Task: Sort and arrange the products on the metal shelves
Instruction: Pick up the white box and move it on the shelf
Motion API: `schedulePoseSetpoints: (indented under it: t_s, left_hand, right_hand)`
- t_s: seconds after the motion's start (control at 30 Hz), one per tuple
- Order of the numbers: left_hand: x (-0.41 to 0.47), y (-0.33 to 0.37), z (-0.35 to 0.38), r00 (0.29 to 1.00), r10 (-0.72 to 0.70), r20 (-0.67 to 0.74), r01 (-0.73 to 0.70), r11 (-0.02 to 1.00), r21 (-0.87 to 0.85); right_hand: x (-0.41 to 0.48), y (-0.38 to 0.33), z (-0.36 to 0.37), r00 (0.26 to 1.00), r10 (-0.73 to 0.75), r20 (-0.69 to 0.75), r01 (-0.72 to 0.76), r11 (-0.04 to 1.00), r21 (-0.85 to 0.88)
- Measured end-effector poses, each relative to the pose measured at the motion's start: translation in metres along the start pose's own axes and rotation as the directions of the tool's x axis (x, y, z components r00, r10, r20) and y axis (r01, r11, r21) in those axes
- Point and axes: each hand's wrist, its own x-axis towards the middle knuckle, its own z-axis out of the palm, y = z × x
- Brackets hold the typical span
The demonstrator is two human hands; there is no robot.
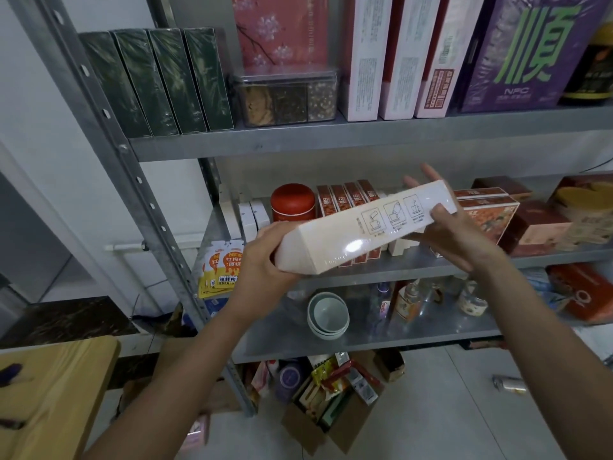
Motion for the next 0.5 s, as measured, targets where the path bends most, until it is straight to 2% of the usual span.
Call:
schedulePoseSetpoints:
  t_s: [0.13,0.23,0.37,0.43,0.5]
  left_hand:
    - [0.007,0.004,-0.012,0.993,-0.114,0.008,0.114,0.981,-0.157]
    - [0.013,0.003,-0.018,0.971,-0.238,0.036,0.237,0.917,-0.322]
    - [0.012,-0.004,-0.01,0.902,-0.418,0.111,0.407,0.735,-0.543]
    - [0.01,-0.01,-0.006,0.849,-0.504,0.157,0.484,0.625,-0.612]
    - [0.009,-0.017,-0.004,0.793,-0.577,0.193,0.549,0.543,-0.635]
  right_hand:
    - [-0.007,-0.008,-0.012,0.997,-0.018,0.08,0.035,0.977,-0.208]
    - [-0.011,-0.013,-0.011,0.999,-0.043,-0.025,0.031,0.935,-0.352]
    - [-0.013,-0.005,-0.001,0.97,-0.114,-0.216,0.059,0.968,-0.244]
    - [-0.014,0.001,0.002,0.968,-0.092,-0.235,0.04,0.975,-0.218]
    - [-0.016,0.005,0.001,0.984,-0.011,-0.176,-0.015,0.99,-0.141]
